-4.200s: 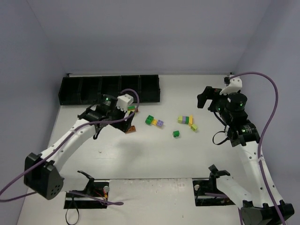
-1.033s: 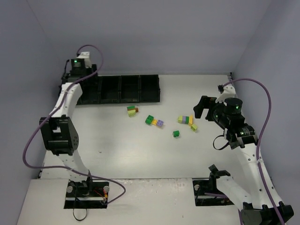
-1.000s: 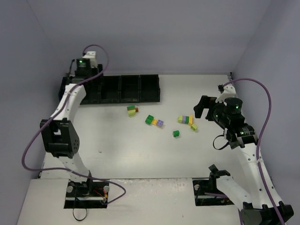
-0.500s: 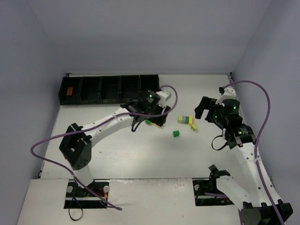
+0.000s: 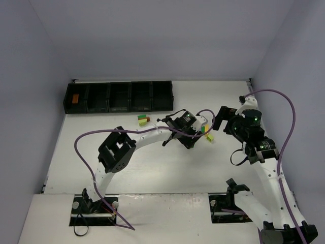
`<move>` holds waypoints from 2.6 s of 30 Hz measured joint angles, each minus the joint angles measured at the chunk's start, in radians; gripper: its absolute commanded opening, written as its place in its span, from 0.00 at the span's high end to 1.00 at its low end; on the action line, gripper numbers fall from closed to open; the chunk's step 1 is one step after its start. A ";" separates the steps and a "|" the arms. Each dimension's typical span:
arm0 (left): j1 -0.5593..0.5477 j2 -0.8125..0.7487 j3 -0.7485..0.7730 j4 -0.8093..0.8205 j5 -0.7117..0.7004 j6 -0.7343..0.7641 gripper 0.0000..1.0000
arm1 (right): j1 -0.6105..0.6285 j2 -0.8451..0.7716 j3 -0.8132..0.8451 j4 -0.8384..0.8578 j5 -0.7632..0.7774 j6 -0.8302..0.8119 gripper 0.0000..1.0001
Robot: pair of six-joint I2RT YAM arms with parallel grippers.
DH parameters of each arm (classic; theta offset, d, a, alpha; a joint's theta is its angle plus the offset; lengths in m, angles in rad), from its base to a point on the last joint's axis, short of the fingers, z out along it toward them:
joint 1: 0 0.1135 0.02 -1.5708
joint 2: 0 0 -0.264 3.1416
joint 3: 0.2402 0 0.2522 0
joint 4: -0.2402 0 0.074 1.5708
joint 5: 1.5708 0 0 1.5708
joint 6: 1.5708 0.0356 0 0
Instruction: Sort the legos into containers by color
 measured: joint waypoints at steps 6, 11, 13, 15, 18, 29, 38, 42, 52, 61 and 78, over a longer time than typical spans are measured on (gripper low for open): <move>0.000 0.053 0.028 0.023 0.029 0.017 0.41 | 0.000 -0.020 -0.006 -0.017 0.015 0.000 0.02; 0.000 0.070 0.029 0.045 0.048 0.020 0.60 | 0.000 -0.021 -0.008 -0.032 0.021 0.000 0.02; 0.000 0.077 0.029 0.050 0.053 0.019 0.74 | 0.000 -0.021 -0.009 -0.034 0.024 0.000 0.02; 0.000 0.082 0.029 0.053 0.058 0.018 0.81 | 0.000 -0.021 -0.009 -0.036 0.026 0.000 0.02; 0.000 0.082 0.026 0.065 0.058 0.015 0.92 | 0.000 -0.022 -0.009 -0.037 0.027 0.000 0.02; 0.003 -0.093 -0.111 0.070 0.018 0.009 0.97 | 0.000 -0.042 -0.014 -0.035 0.026 0.000 0.02; 0.155 -0.359 -0.172 0.036 -0.025 -0.049 0.97 | 0.000 -0.041 -0.014 -0.035 0.026 -0.002 0.02; 0.360 -0.436 -0.188 0.003 -0.085 -0.074 0.97 | 0.000 -0.029 -0.014 -0.034 0.026 0.000 0.02; 0.860 -0.378 -0.101 -0.027 -0.182 -0.088 0.95 | 0.000 0.045 -0.031 -0.028 0.027 0.008 0.02; 1.031 -0.083 0.161 -0.017 -0.184 -0.065 0.85 | 0.000 0.100 -0.036 -0.018 0.034 0.027 0.02; 1.032 0.080 0.279 -0.037 -0.176 -0.057 0.49 | 0.000 0.344 -0.147 0.040 0.128 0.188 0.16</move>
